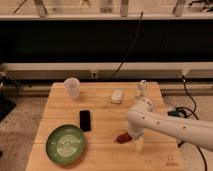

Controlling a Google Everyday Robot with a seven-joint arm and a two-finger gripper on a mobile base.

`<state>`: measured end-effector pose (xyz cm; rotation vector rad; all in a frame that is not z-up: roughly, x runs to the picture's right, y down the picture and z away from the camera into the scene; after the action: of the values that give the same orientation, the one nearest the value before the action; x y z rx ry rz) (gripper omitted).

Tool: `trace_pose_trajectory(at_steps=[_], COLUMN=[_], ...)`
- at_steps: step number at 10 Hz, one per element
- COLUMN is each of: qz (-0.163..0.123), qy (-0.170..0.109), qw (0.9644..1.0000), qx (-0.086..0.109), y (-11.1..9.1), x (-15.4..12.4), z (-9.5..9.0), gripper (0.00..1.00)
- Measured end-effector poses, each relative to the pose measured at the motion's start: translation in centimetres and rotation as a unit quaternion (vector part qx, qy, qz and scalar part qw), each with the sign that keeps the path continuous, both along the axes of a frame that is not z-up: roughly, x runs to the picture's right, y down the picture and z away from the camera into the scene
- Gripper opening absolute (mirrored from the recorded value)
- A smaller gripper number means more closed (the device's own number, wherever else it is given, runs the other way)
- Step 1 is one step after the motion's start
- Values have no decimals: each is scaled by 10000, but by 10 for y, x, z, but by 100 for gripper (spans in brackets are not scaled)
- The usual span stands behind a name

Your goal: Place the pepper in the ceramic bowl

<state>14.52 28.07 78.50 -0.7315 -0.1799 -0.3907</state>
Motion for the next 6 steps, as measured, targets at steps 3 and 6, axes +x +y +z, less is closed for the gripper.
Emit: trace_pose_trajectory(at_steps=[3,6], qz=[17,33], qy=[15,9], qw=[10000,10000], qx=[-40,-76], y=[3,6], x=[2,1], z=[1,1], gripper=[80,80])
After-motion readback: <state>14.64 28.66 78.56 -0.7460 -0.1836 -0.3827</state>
